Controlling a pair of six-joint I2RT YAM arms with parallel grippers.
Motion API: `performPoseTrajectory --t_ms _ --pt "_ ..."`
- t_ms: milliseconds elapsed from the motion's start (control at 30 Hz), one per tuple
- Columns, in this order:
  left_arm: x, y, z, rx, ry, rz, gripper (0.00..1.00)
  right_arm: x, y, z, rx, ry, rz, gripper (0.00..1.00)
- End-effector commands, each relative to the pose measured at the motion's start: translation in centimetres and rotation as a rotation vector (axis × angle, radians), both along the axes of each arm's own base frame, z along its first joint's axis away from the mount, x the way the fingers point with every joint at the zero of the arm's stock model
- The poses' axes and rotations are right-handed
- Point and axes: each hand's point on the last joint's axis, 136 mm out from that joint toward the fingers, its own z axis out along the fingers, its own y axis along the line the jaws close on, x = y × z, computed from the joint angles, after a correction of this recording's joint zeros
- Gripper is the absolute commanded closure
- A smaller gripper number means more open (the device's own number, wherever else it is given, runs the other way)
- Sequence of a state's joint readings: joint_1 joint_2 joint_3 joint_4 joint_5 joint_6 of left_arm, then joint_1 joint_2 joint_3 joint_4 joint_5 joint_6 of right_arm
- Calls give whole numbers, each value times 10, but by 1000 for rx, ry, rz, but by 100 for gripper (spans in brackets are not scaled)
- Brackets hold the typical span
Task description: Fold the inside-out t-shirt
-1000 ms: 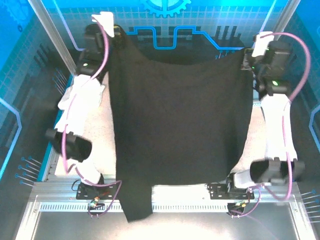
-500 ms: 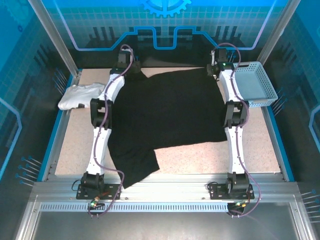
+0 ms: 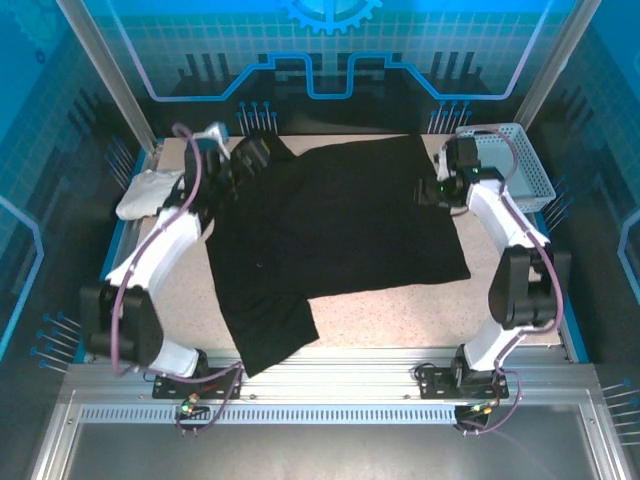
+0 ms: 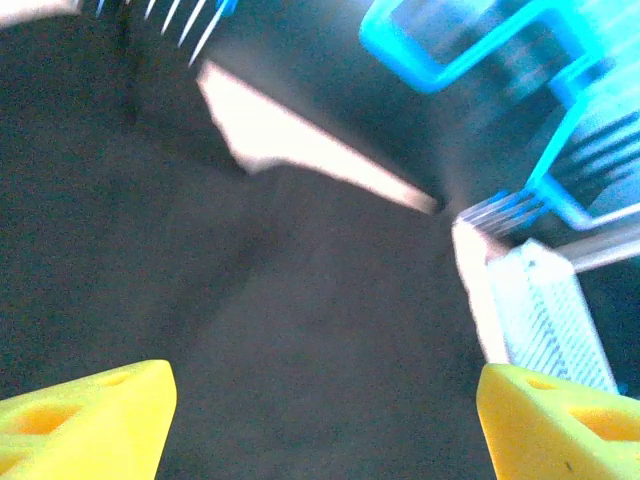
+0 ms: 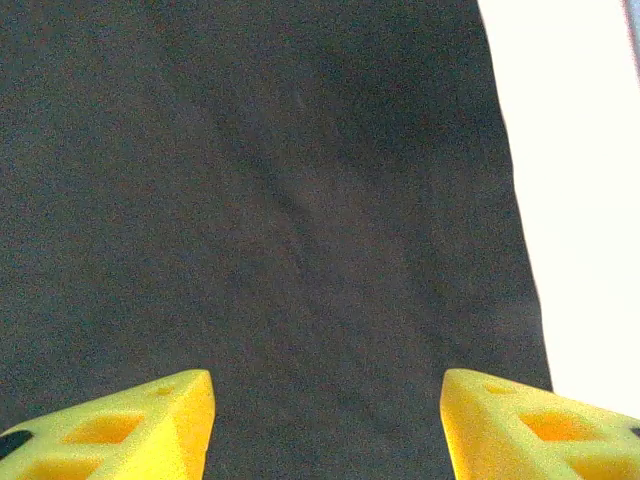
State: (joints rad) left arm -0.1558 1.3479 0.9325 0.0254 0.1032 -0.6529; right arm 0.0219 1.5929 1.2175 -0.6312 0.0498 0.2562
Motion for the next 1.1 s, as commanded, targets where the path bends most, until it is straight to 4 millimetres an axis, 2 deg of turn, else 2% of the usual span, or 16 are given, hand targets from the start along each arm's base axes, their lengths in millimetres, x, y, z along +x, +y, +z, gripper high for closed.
performPoseTrajectory --t_ms 0,67,100,167,200,333,433,567,667,767,900,1067 --pt "-69 -19 -58 8 204 -78 20 -52 -38 -26 5 108 -180 38" --pt "-104 -20 -74 74 267 -116 20 -77 -58 -40 0 155 -269 38" --pt "-116 -22 -79 81 290 -133 20 -84 -60 -46 15 172 -295 39" --pt "-137 -25 -86 86 313 -154 20 -97 -78 -60 -75 223 -354 41" --pt "-142 -26 -89 81 313 -158 20 -102 -84 -67 -90 257 -376 41" --pt "-156 -30 -98 74 354 -189 20 -104 -78 -101 -9 381 -382 41" --pt "-162 -27 -102 125 397 -213 20 -106 -75 -114 3 427 -378 44" --pt "-174 -21 -102 156 439 -210 20 -109 -74 -116 -1 431 -380 54" --pt "-188 -17 -107 161 481 -199 22 -106 -75 -115 0 410 -377 70" --pt "-212 -12 -119 186 562 -189 25 -100 -73 -113 17 384 -368 82" --pt "-250 -5 -133 229 681 -156 32 -94 -69 -104 40 334 -349 89" --pt "-287 4 -144 353 792 -108 39 -87 -61 -88 75 253 -326 92"
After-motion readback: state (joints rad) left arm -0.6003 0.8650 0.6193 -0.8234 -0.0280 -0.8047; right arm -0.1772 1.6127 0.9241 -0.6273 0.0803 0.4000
